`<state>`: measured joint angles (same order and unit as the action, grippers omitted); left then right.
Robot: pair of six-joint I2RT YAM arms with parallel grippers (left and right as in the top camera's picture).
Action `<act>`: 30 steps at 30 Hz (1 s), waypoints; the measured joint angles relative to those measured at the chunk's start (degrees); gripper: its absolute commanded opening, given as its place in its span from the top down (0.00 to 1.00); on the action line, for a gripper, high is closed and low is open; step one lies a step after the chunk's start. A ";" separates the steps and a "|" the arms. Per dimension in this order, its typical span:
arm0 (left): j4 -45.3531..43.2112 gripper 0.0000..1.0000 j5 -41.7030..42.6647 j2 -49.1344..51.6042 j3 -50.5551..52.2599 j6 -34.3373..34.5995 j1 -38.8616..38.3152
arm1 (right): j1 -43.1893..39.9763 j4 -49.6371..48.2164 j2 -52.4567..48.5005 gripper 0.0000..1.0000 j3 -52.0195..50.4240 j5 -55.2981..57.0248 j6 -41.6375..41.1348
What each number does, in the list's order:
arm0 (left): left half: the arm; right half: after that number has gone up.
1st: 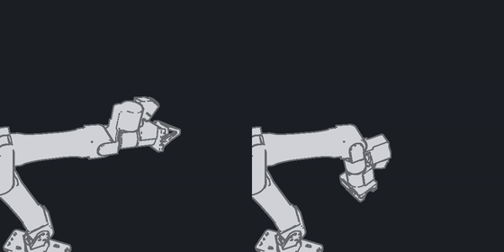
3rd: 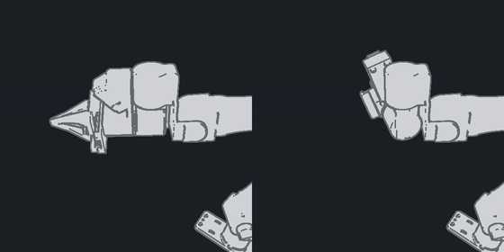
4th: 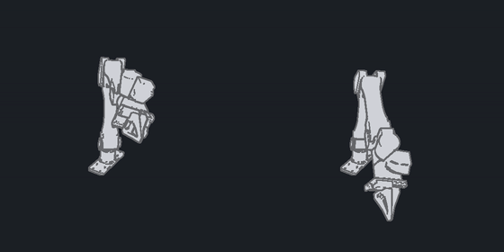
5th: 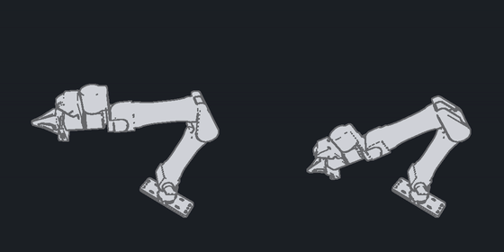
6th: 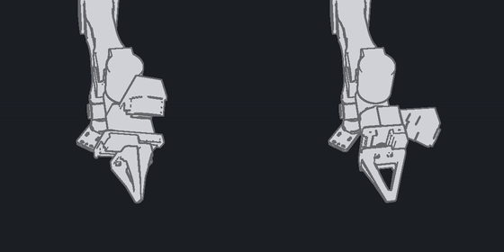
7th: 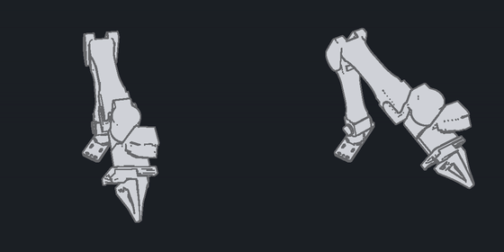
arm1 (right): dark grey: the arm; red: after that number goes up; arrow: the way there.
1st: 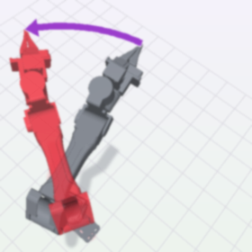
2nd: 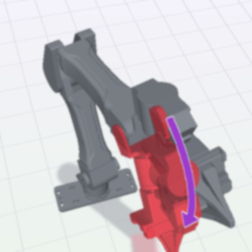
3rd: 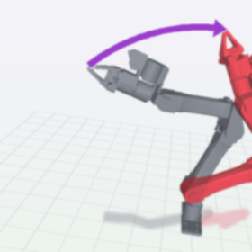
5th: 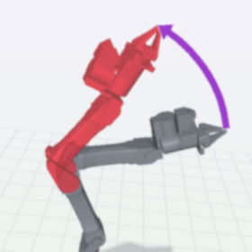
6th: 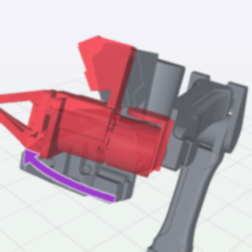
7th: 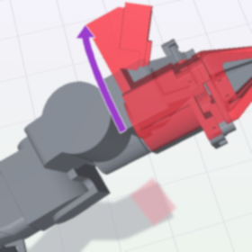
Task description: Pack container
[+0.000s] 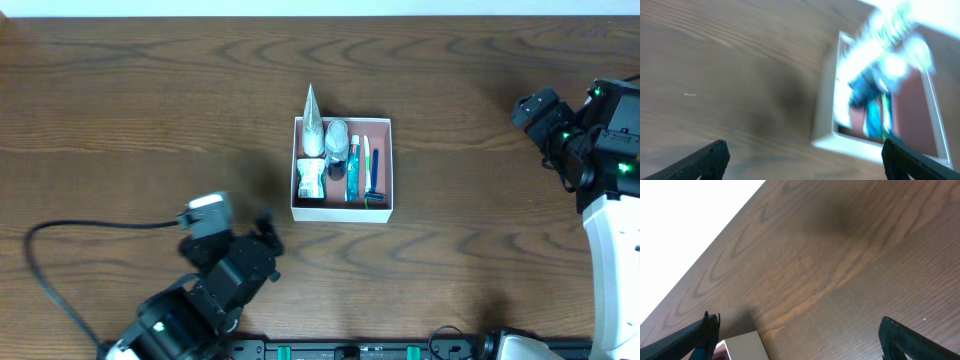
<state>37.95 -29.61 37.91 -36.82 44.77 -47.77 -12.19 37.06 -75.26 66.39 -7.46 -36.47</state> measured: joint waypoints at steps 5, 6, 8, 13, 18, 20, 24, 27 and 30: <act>-14.03 0.02 15.39 0.48 7.17 -13.00 0.00 | 0.00 0.02 0.00 0.01 0.00 -0.02 0.00; -15.26 0.02 17.46 0.70 8.02 -14.82 -0.02 | 0.00 0.00 0.00 0.01 0.00 -0.02 0.00; -16.24 0.02 20.61 1.44 9.29 -17.68 0.00 | 0.00 0.00 0.00 0.01 0.00 -0.02 0.00; -16.35 0.02 24.17 4.13 10.12 -20.70 0.00 | -0.02 0.00 0.00 0.01 0.00 0.00 0.00; -14.14 0.02 25.31 5.88 10.12 -21.70 0.00 | 0.00 0.02 0.00 0.01 0.00 -0.02 0.00; -13.44 0.02 25.40 6.56 10.12 -22.16 0.00 | 0.00 0.02 0.00 0.01 0.00 -0.02 0.00; -12.96 0.02 25.40 7.08 10.12 -22.58 0.00 | 0.00 0.02 0.00 0.01 0.00 -0.02 0.00; -13.16 0.02 25.38 7.10 10.12 -23.91 0.00 | 0.00 0.02 0.00 0.01 0.00 -0.02 0.00; -14.36 0.02 25.40 7.06 10.12 -26.38 -0.02 | 0.00 0.02 0.00 0.01 0.00 -0.02 0.00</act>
<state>23.59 -4.21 44.97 -26.70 18.39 -47.79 -12.19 37.08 -75.26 66.39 -7.49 -36.47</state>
